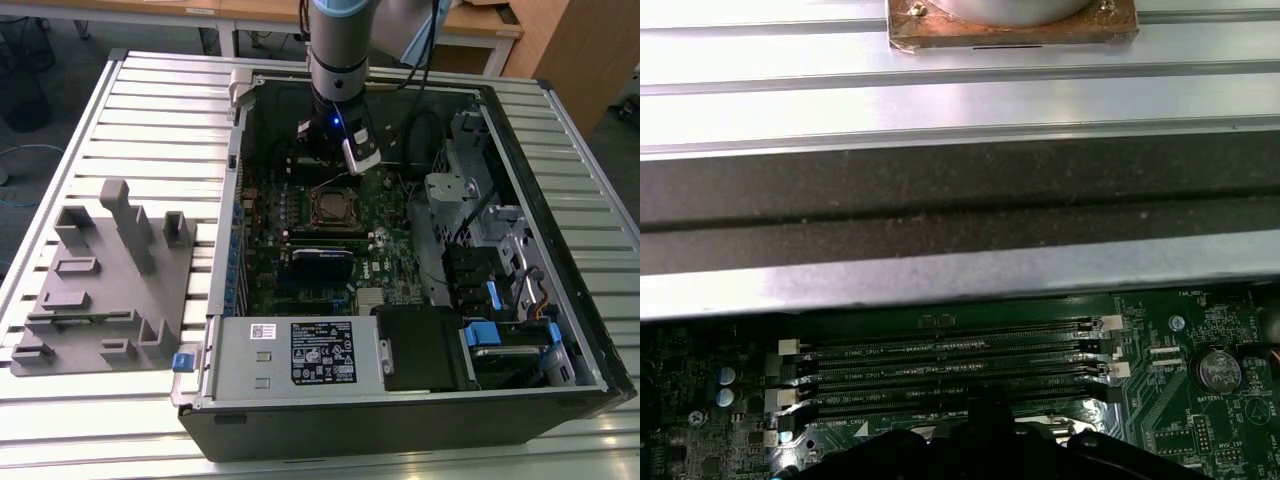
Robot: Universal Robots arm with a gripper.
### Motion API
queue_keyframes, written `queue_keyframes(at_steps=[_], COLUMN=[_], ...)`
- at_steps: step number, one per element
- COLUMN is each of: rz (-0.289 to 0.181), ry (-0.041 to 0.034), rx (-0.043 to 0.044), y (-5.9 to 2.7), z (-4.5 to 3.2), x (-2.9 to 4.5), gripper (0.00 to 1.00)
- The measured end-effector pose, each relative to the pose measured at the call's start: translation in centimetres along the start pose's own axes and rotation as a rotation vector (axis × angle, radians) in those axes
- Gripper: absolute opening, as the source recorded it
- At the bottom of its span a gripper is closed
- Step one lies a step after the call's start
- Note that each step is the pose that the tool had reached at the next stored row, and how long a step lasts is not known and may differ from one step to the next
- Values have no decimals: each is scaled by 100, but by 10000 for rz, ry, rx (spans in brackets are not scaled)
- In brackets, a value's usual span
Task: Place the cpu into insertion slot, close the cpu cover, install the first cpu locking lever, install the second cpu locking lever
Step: 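Install the first cpu locking lever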
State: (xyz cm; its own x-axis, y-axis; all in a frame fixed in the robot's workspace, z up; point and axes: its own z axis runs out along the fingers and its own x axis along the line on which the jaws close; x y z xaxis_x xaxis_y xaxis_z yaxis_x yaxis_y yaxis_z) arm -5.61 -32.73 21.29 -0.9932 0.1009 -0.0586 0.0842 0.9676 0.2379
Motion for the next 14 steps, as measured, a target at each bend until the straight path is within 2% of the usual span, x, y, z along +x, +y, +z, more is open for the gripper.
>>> queue_keyframes(at_steps=[14], rz=[-1], ry=[0], rx=[1], y=[18], z=[11], x=[-22], gripper=[11])
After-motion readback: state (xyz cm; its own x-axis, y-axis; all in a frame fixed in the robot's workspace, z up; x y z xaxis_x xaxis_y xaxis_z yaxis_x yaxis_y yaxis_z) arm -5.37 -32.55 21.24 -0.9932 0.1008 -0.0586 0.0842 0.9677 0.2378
